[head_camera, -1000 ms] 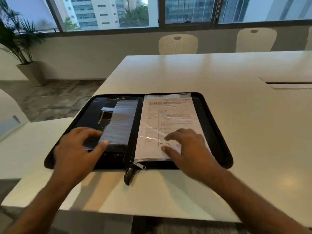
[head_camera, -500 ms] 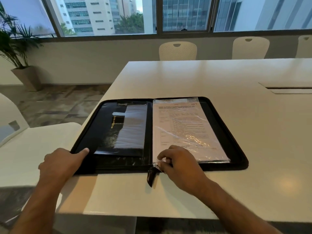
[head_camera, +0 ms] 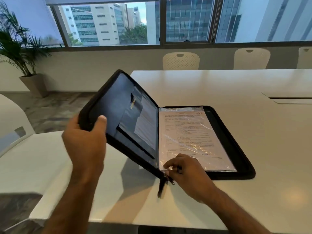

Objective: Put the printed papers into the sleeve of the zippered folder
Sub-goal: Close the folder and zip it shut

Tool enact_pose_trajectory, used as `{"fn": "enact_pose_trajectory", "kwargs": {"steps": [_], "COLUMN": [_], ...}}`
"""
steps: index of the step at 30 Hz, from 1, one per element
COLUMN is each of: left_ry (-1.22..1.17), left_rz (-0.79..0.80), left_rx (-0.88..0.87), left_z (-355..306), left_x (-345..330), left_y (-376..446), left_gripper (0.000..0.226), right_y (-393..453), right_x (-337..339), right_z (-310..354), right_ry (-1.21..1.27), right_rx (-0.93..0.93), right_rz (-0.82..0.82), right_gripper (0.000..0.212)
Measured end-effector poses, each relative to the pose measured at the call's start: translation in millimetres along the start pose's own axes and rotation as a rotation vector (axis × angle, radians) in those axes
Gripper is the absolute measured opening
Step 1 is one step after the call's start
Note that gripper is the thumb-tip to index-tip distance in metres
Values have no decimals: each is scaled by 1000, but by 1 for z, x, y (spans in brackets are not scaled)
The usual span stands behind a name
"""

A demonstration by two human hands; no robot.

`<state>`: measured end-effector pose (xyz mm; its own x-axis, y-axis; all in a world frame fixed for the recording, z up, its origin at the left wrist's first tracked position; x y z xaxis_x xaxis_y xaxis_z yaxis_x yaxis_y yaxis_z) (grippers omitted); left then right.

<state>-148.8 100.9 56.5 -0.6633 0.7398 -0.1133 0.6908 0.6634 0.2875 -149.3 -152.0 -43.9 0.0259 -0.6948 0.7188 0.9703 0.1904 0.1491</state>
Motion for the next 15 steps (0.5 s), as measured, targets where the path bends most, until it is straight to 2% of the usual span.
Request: {"fn": "enact_pose_trajectory", "kwargs": {"steps": [2,4,7,9,12,15], "left_ry": [23,11,-4,42,67,117], "left_rz": [62,208,503,648,770,841], "left_rx": [-31,-65,-123,-137,-165,-310], "left_z": [-10,-15,-18,-14,-10,-15], "left_x": [-18,-41,-76,-93,-112,-129], "left_y": [-15,-34,-63,-77,-94,-119], "left_gripper": [11,10,25,38,48,40], "right_y": [0,-1,-6,-9,-16,-24], "right_x": [1,5,16,29,54,85], "right_z": [-2,-7,-14,-14,-11,-11], "right_ry": [37,113,366,510,769,988], "right_rx": [-15,-47,-102,-77,12,88], "right_rz": [12,6,-45,-130,-298,-500], "right_gripper": [19,19,22,25,31,62]}}
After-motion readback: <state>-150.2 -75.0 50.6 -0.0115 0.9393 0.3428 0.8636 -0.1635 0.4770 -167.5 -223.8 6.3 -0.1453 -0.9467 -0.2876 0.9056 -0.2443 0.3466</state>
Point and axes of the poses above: each hand's wrist, its own y-axis towards the middle knuckle, its own x-axis out of the back of the hand, z = x × y, the point moved 7 cm from there along y, towards the middle knuckle, and after that the axes turned 2 degrees about x, right-handed, at the moved point
